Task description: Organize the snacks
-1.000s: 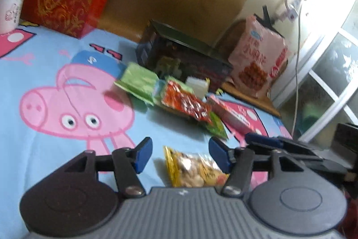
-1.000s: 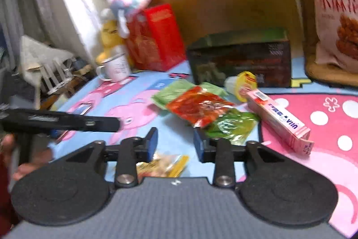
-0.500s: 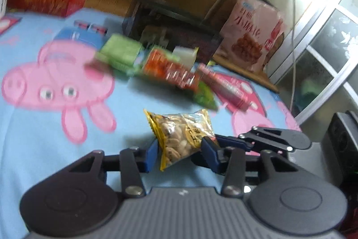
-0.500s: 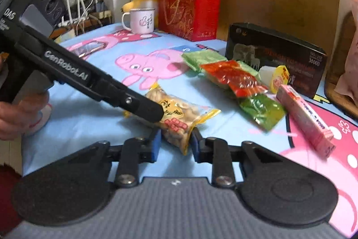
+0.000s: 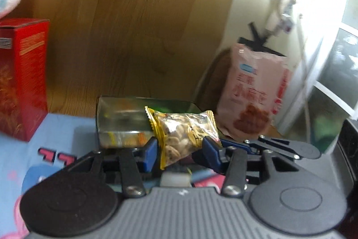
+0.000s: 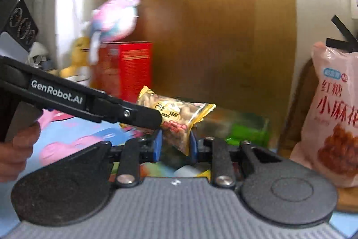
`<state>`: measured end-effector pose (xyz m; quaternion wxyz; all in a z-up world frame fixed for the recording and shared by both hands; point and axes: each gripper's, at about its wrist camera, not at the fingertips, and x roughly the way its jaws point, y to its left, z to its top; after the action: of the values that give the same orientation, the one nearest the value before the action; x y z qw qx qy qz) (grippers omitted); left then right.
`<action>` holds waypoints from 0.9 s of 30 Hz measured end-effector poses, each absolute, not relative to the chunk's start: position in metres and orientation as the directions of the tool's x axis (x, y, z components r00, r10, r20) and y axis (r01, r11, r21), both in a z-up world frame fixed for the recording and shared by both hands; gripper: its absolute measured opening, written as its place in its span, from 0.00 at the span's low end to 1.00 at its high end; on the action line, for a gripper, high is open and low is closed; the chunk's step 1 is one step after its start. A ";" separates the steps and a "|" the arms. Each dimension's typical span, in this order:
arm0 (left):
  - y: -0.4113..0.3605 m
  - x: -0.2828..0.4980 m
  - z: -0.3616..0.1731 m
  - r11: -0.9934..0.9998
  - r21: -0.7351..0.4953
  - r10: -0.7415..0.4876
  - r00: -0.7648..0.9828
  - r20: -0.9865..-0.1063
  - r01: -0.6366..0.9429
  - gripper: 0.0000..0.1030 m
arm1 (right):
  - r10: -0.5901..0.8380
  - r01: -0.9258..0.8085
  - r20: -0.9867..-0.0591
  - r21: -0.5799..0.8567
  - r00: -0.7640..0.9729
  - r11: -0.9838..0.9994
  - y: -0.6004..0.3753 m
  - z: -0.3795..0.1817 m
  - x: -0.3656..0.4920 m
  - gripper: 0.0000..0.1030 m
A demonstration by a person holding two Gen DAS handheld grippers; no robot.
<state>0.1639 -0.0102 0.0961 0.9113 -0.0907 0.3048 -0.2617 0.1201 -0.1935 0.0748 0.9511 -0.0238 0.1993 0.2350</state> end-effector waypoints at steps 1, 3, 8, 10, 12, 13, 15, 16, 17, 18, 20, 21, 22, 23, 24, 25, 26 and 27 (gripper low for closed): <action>-0.015 0.175 0.094 0.854 -0.322 -0.521 0.678 -0.519 0.410 0.43 | 0.427 -0.443 -0.400 0.059 0.811 0.895 -0.195 0.073 0.130 0.28; -0.024 0.190 0.087 0.874 -0.297 -0.485 0.693 -0.533 0.384 0.48 | 0.407 -0.412 -0.415 0.082 0.813 0.907 -0.198 0.067 0.148 0.29; -0.023 0.199 0.077 0.915 -0.238 -0.403 0.733 -0.547 0.325 0.51 | 0.377 -0.351 -0.397 0.139 0.837 0.926 -0.212 0.063 0.158 0.36; -0.009 0.191 0.077 0.905 -0.276 -0.426 0.731 -0.533 0.325 0.52 | 0.389 -0.346 -0.381 0.179 0.839 0.921 -0.224 0.063 0.148 0.36; 0.006 0.179 0.074 0.894 -0.312 -0.445 0.725 -0.526 0.323 0.52 | 0.404 -0.350 -0.393 0.204 0.826 0.914 -0.234 0.060 0.142 0.37; 0.013 0.172 0.072 0.885 -0.330 -0.461 0.714 -0.527 0.328 0.52 | 0.411 -0.354 -0.402 0.211 0.818 0.911 -0.238 0.057 0.136 0.37; 0.020 0.157 0.064 0.868 -0.358 -0.492 0.686 -0.536 0.343 0.52 | 0.426 -0.361 -0.435 0.228 0.793 0.904 -0.247 0.048 0.122 0.39; 0.021 0.150 0.061 0.862 -0.365 -0.504 0.673 -0.542 0.351 0.52 | 0.437 -0.367 -0.453 0.239 0.777 0.899 -0.250 0.042 0.115 0.40; 0.022 0.143 0.056 0.857 -0.368 -0.514 0.658 -0.550 0.361 0.52 | 0.444 -0.371 -0.472 0.245 0.761 0.896 -0.253 0.038 0.108 0.44; 0.021 0.136 0.051 0.852 -0.369 -0.522 0.644 -0.559 0.370 0.52 | 0.444 -0.371 -0.472 0.245 0.761 0.896 -0.253 0.038 0.108 0.44; 0.018 0.124 0.044 0.844 -0.375 -0.536 0.619 -0.574 0.384 0.54 | 0.398 -0.374 -0.550 0.161 0.734 0.913 -0.250 0.020 0.088 0.43; 0.016 0.119 0.041 0.840 -0.378 -0.543 0.608 -0.580 0.389 0.54 | 0.364 -0.371 -0.580 0.113 0.729 0.922 -0.248 0.015 0.083 0.42; 0.015 0.114 0.038 0.836 -0.381 -0.548 0.597 -0.586 0.394 0.54 | 0.348 -0.378 -0.598 0.080 0.722 0.922 -0.248 0.011 0.077 0.35; 0.014 0.110 0.036 0.833 -0.384 -0.553 0.589 -0.590 0.398 0.54 | 0.349 -0.390 -0.594 0.063 0.725 0.918 -0.249 0.009 0.070 0.28; 0.013 0.105 0.035 0.830 -0.387 -0.558 0.581 -0.592 0.403 0.54 | 0.346 -0.397 -0.596 0.051 0.724 0.917 -0.252 0.010 0.063 0.25; 0.013 0.101 0.034 0.824 -0.392 -0.566 0.574 -0.592 0.409 0.54 | 0.348 -0.406 -0.603 0.043 0.718 0.913 -0.253 0.012 0.056 0.25; 0.014 0.096 0.034 0.817 -0.397 -0.576 0.568 -0.588 0.417 0.54 | 0.367 -0.426 -0.602 0.050 0.709 0.904 -0.254 0.014 0.049 0.24; 0.016 0.090 0.035 0.809 -0.404 -0.587 0.563 -0.582 0.426 0.54 | 0.401 -0.458 -0.590 0.060 0.701 0.887 -0.255 0.017 0.038 0.24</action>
<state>0.0900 0.0161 0.0346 0.8772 -0.1094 0.3675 -0.2889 0.0384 -0.2548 0.0172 0.9210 -0.0458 0.3087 0.2330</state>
